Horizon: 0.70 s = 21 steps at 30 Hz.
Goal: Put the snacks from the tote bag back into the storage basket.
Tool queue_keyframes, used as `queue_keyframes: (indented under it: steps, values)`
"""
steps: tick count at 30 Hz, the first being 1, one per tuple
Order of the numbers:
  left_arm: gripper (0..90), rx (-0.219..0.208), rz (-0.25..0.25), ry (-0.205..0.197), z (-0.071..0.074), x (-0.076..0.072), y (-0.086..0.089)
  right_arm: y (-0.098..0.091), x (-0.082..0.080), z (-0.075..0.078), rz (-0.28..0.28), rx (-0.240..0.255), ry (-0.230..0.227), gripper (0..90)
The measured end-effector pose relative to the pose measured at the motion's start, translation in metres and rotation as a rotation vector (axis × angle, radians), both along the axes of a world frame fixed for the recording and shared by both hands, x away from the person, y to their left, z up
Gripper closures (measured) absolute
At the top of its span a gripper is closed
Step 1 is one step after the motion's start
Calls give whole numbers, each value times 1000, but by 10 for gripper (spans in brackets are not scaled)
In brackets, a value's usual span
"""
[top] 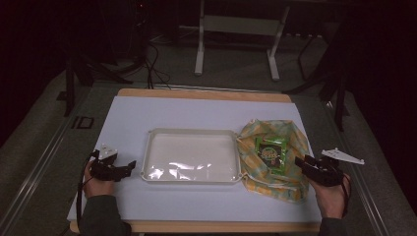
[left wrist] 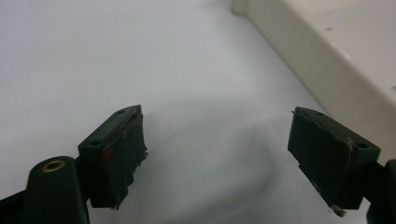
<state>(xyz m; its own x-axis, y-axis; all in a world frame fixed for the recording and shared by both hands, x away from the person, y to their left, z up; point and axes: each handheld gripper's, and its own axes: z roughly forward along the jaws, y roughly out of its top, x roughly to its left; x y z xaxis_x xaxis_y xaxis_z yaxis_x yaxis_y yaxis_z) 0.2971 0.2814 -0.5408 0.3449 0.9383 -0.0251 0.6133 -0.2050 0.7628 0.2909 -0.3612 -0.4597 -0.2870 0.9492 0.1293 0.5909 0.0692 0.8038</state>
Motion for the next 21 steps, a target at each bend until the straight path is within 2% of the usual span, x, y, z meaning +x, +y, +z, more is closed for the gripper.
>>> queue_keyframes:
  steps: [6,9,10,17,18,21]
  values:
    - [202,-39,-31,-10,0,-1,3,4,3,-2,1,7,38,565]
    - [203,-40,-35,-12,1,-1,3,4,4,-1,3,5,41,576]
    - [203,-42,-37,-15,1,-2,3,4,5,4,9,-18,48,583]
    - [203,-30,-38,-25,1,-3,2,4,6,12,16,-64,61,577]
    - [203,-33,-38,-24,1,-3,2,4,6,15,22,-85,71,576]
    - [202,-42,-38,-24,1,-3,3,5,8,16,29,-92,83,577]
